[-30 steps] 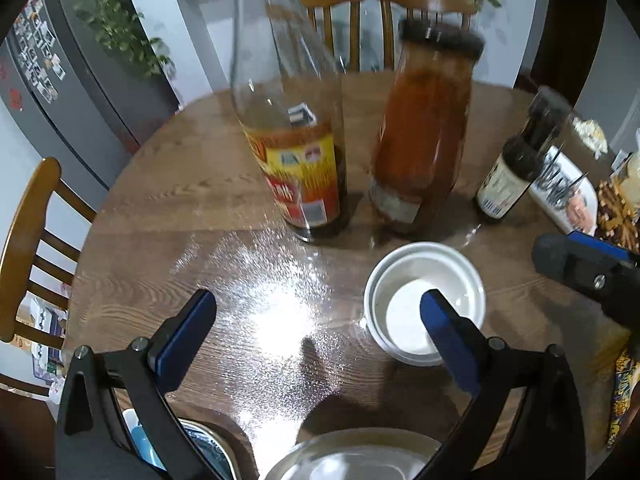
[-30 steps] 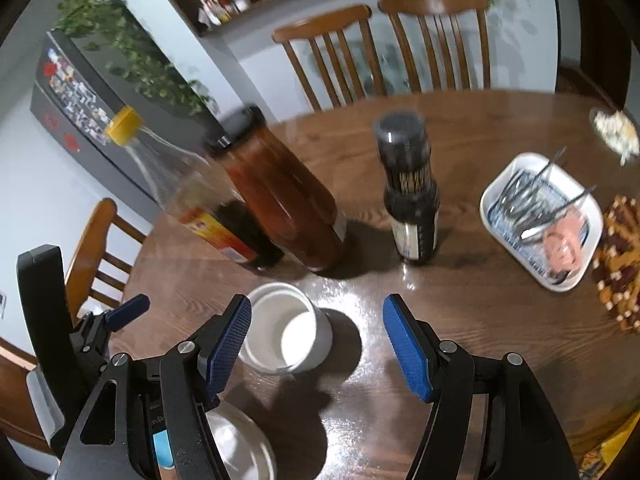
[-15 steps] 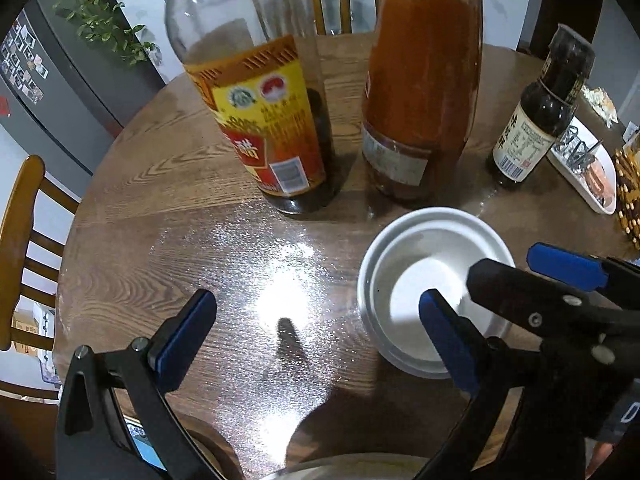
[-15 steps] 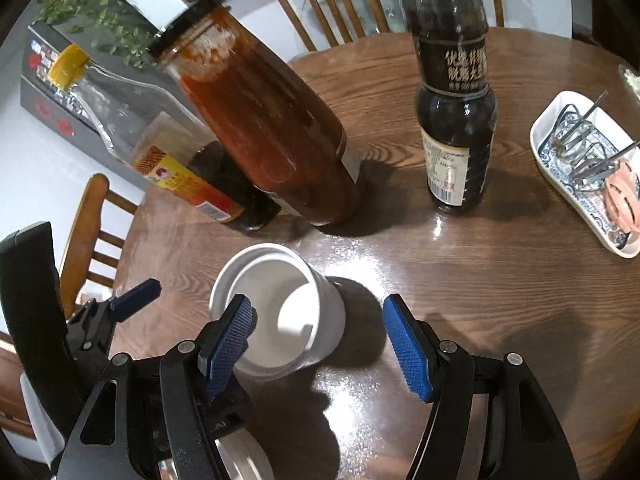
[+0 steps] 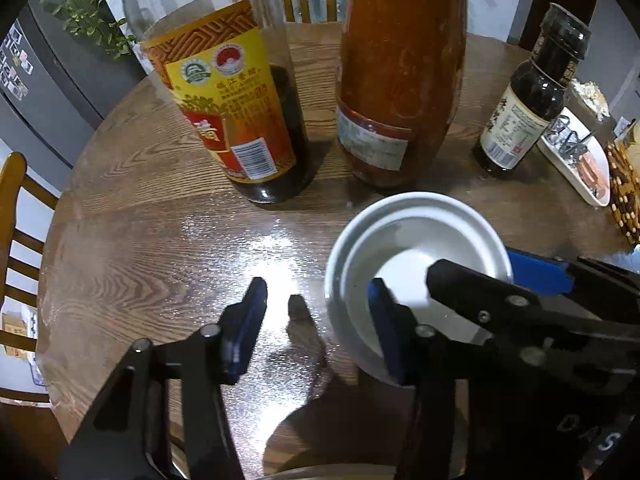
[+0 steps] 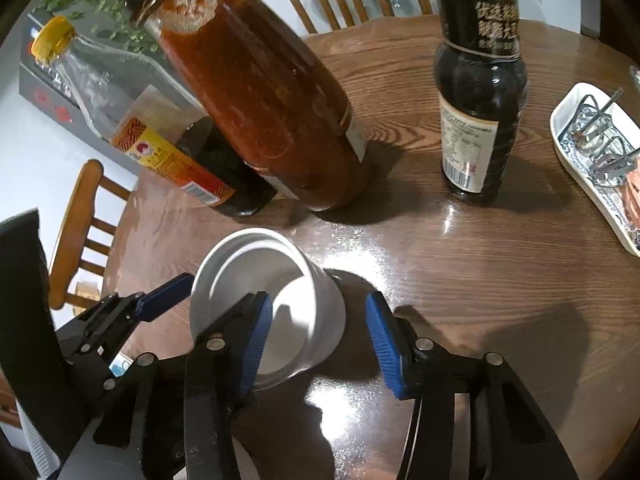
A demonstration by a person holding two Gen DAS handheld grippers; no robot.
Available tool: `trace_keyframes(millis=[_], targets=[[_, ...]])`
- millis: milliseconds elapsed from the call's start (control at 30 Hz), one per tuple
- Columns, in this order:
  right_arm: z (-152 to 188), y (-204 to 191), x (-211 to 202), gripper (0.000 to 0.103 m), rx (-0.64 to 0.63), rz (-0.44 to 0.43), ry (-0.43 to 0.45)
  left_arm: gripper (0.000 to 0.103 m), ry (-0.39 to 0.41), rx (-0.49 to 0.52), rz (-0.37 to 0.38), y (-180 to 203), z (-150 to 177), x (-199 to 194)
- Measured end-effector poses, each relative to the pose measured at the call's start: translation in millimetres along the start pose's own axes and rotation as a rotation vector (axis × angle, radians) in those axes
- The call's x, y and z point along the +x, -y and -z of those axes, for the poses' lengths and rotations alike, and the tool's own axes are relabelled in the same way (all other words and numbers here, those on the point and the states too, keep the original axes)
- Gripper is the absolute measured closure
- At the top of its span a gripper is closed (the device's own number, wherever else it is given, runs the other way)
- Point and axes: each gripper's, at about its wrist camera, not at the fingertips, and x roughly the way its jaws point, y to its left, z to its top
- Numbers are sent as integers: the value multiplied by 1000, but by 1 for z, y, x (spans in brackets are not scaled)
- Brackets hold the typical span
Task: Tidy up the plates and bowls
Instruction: 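Move the left tool to the rim of the small white ramekin, then close the left tool on the white ramekin's rim, then lift the ramekin with the left tool and carry it over the nested bowls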
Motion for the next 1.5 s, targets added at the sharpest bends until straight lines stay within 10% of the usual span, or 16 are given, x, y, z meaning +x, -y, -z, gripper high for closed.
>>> trace_keyframes(millis=[400,1500], targets=[[0,-6,6,83,-32,18,38,82,2,9,26,15,-2,-2],[18,15,-4,85,62,-67,119,93,28,-30,74,7,10,0]])
